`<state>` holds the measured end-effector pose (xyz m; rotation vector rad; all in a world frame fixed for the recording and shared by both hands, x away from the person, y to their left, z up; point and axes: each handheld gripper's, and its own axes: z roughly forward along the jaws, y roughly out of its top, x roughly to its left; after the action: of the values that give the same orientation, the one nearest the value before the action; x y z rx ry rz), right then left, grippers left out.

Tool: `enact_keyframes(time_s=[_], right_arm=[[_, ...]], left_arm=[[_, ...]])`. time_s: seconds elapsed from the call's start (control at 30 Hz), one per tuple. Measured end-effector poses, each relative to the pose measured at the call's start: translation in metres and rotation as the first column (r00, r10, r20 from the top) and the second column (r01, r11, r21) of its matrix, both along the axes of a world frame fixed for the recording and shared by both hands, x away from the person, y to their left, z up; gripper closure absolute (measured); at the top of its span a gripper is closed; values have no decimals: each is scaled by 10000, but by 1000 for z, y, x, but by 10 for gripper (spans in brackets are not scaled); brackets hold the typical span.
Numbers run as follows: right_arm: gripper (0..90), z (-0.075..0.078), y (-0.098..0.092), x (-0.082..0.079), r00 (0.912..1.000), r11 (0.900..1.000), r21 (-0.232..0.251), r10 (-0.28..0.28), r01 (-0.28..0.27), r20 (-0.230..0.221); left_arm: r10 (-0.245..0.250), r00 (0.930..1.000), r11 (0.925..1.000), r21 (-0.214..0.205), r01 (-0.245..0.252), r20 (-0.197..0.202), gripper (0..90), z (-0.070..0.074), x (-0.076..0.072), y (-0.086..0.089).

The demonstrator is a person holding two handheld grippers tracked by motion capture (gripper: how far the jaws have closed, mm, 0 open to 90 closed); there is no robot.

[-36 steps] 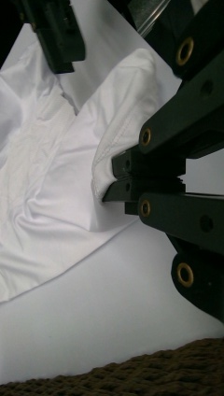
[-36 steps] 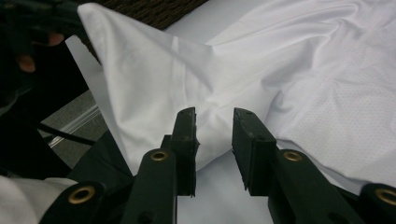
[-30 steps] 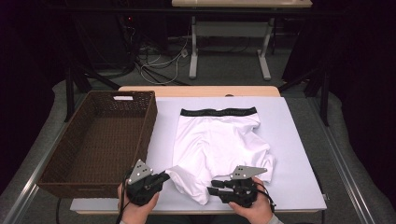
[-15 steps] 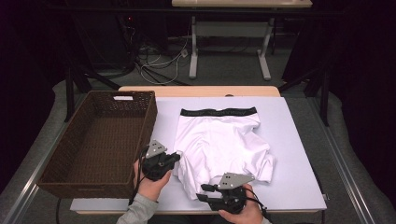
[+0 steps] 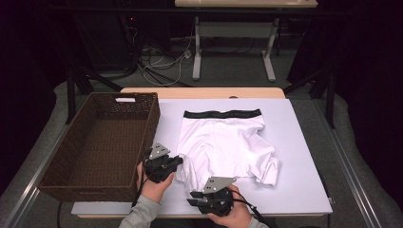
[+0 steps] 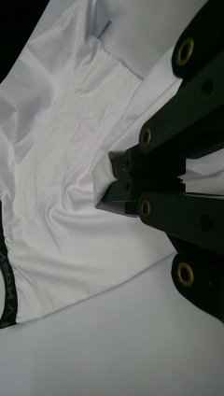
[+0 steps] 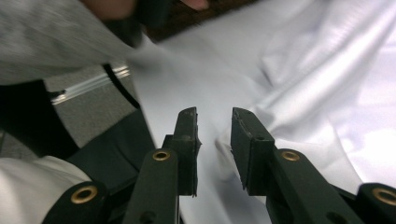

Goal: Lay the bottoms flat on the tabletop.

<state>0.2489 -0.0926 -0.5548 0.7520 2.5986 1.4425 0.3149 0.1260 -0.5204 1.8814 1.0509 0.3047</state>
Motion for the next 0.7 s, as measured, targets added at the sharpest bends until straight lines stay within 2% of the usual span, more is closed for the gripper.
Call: enact_keyframes(time_s=[0.1,0.2,0.3,0.4,0.43,0.5,0.53,0.6,0.63,0.67,0.7], right_arm=[[725,-6,-4,6,9994,9979,-537,-350,348,-22],[730,-11,-8,10,9981,9957,-788,-512,485,-333],[702,-14,-11,12,9967,9977,-438,-539,513,-607],[628,-15,-12,13,9929,9988,-181,-476,459,-1087],[611,-15,-11,13,9931,9990,-160,-443,428,-1089],[610,-15,-8,9,9961,9984,-296,-508,487,-717],[621,-15,-6,6,9979,9976,-489,-510,490,-407],[698,-14,-3,1,9976,9931,-969,-632,656,276],[747,-13,-2,-1,9967,9909,-1137,-667,717,471],[808,-13,-2,-1,9963,9900,-1195,-692,749,517],[863,-12,-4,-1,9968,9897,-1221,-707,747,367]], left_arm=[[-42,10000,9999,136,43,-54,899,0,-1,4],[7,10000,9999,156,-6,-62,899,1,-5,5],[12,9999,9996,276,-15,124,899,0,-9,6],[-56,10000,9995,316,54,68,899,-1,-14,5],[-135,9999,9992,374,134,6,899,-1,-15,5],[-132,9999,9990,422,129,84,899,-2,-19,4],[-244,9996,9980,584,238,110,899,-1,-20,4],[-187,9997,9987,477,178,177,899,0,-23,3],[-212,9996,9987,464,203,201,899,0,-25,3],[-210,9995,9987,478,199,231,899,1,-26,3],[-247,9995,9984,510,237,199,899,3,-28,4]])
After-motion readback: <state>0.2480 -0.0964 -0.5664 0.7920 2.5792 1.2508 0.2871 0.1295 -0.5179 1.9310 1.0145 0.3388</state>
